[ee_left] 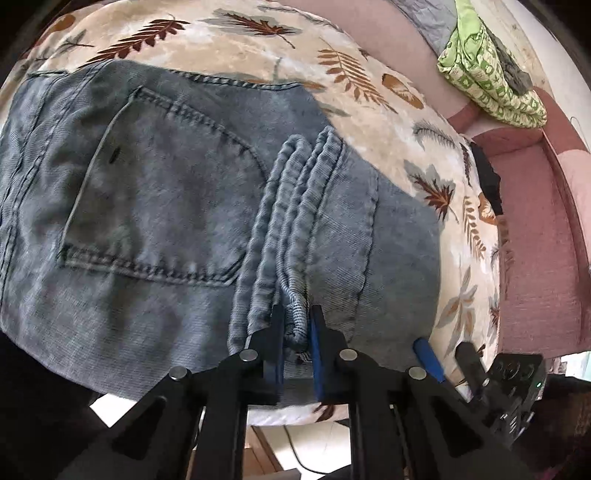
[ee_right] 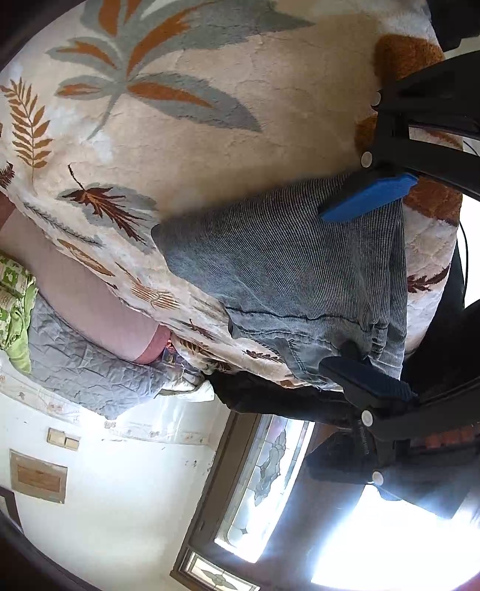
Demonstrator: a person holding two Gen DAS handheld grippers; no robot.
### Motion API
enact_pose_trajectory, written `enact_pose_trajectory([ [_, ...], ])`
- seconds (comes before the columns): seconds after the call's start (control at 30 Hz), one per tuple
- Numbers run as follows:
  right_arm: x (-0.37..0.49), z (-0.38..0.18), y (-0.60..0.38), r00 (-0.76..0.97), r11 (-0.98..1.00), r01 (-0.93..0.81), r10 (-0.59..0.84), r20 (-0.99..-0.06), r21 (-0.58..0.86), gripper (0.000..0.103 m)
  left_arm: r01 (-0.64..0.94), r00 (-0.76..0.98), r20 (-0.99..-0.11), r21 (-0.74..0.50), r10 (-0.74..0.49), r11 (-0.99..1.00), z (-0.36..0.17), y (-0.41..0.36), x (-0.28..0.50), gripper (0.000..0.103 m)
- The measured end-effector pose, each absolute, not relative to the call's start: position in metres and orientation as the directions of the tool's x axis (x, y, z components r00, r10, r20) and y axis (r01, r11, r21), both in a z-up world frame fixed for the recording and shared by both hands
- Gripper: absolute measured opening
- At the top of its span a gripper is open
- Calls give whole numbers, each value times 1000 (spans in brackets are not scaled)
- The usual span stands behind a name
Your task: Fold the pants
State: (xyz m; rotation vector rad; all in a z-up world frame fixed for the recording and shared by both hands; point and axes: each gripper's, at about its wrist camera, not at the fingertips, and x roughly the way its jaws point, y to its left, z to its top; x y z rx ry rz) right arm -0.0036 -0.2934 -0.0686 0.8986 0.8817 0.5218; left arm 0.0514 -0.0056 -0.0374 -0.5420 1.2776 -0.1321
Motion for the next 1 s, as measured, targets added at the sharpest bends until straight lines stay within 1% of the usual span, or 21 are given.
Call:
enact_pose_trajectory([
  [0.1,-6,-58,-295,545,552,-27,708,-450,834,78,-163,346,-870,-425,-352,891,-24,-10,34,12],
  [0.17,-11,-44,-299,574,561,-39,690,-441,827,78,-141,366,-868,-409,-337,902,-20,-14,24,12],
  [0.27,-13,-24,-300,597,549,-75,693,-404,832,78,-153,350,-880,-391,-320,908,-39,-14,26,12],
  [0.3,-12,-21,-298,589,544,-88,704,-397,834,78,-162,336,-881,-403,-333,901,-49,-11,30,12],
  [0.33,-9,-21,-293,569,541,-108,722,-394,834,79,-157,337,-877,-412,-343,898,-53,-9,32,14],
  [0.37,-6,-25,-287,542,543,-115,736,-405,832,83,-152,342,-873,-415,-347,897,-53,-8,32,14],
  [0.4,-1,-35,-281,509,557,-99,741,-439,825,84,-151,343,-871,-420,-351,895,-51,-7,31,14],
  [0.43,3,-50,-275,473,593,-50,723,-504,803,84,-146,341,-870,-423,-355,894,-49,-5,29,14],
  [0.47,7,-68,-272,445,601,-18,721,-532,799,84,-135,335,-869,-428,-365,894,-48,-4,29,15],
  [0.5,5,-70,-275,477,580,-35,726,-496,814,84,-123,344,-861,-436,-374,891,-43,-4,27,15],
  [0.57,6,-68,-279,469,560,-17,736,-488,829,84,-99,380,-850,-429,-365,898,-29,-4,22,22],
  [0.63,8,-70,-280,457,553,-5,742,-490,833,84,-61,460,-822,-406,-335,912,-4,-7,16,40],
  [0.7,8,-70,-278,449,561,-12,743,-497,828,84,14,540,-759,-424,-364,906,21,-14,13,45],
  [0.77,9,-69,-277,439,571,-24,744,-504,821,84,78,562,-718,-448,-410,891,28,-27,19,49],
  [0.8,10,-69,-278,435,568,-22,746,-504,823,84,100,541,-717,-464,-440,880,22,-34,28,49],
  [0.83,10,-69,-279,430,561,-16,751,-501,828,84,95,506,-741,-461,-441,882,10,-39,35,49],
  [0.87,12,-70,-281,420,549,-3,759,-497,836,83,67,455,-785,-442,-421,895,-7,-44,44,49],
  [0.9,14,-69,-284,405,538,16,767,-497,843,83,6,370,-849,-403,-376,915,-39,-45,56,45],
  [0.93,16,-65,-287,394,532,32,771,-500,846,83,-10,339,-866,-394,-368,919,-54,-45,60,29],
  [0.97,19,-52,-293,407,539,21,765,-500,842,83,7,395,-859,-353,-327,936,-53,-42,58,24],
  [1.0,20,-41,-298,433,552,-8,753,-495,834,83,27,396,-860,-340,-322,940,-50,-43,56,23],
])
